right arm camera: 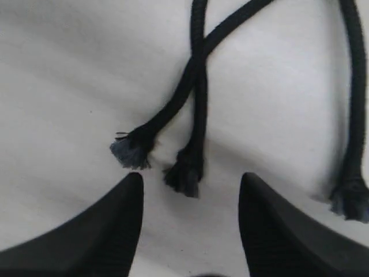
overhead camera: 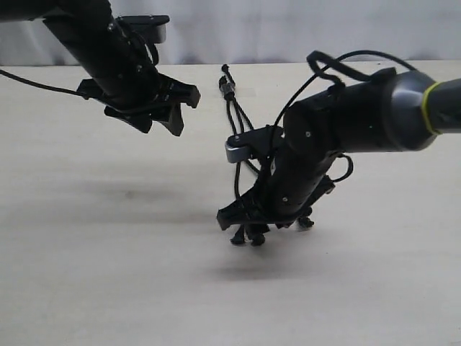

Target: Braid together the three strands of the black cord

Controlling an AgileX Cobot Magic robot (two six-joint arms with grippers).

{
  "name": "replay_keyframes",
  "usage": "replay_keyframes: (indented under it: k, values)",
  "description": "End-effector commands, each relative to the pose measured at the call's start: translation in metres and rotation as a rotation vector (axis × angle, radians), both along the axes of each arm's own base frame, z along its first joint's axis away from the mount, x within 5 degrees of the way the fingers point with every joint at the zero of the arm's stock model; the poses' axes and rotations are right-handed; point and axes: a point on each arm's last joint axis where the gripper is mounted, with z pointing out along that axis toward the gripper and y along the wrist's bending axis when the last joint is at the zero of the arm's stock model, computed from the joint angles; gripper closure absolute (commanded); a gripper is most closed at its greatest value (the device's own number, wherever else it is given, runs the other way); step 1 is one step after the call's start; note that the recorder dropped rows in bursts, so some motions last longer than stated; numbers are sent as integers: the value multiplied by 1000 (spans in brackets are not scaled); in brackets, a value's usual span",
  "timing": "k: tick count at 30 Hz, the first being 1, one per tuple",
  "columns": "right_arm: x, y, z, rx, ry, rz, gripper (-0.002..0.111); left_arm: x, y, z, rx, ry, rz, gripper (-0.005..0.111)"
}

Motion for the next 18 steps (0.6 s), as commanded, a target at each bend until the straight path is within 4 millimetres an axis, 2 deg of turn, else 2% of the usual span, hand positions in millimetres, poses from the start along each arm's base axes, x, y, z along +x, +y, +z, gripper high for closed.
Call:
replay_keyframes:
  k: [1, 3, 9, 11, 13, 14, 18]
  values:
    - [-1, 11, -17, -3, -14, -25, 59, -4, 0, 3, 4, 20, -9, 56]
    - [2, 9, -26, -39, -29, -46, 59, -6, 1, 2, 8, 38, -13, 56]
    - [4, 8, -35, -63, -29, -32, 61, -7, 1, 2, 12, 49, -16, 56]
    - [4, 8, -45, -77, -15, -27, 73, -7, 1, 2, 14, 50, -17, 56]
    - [4, 8, -48, -85, -9, -21, 92, -7, 1, 2, 14, 52, -18, 56]
    - [4, 8, -44, -82, -18, -12, 104, -7, 1, 2, 20, 50, -24, 56]
    - [8, 4, -11, -94, -146, 80, 104, -8, 2, 1, 34, 52, -31, 56]
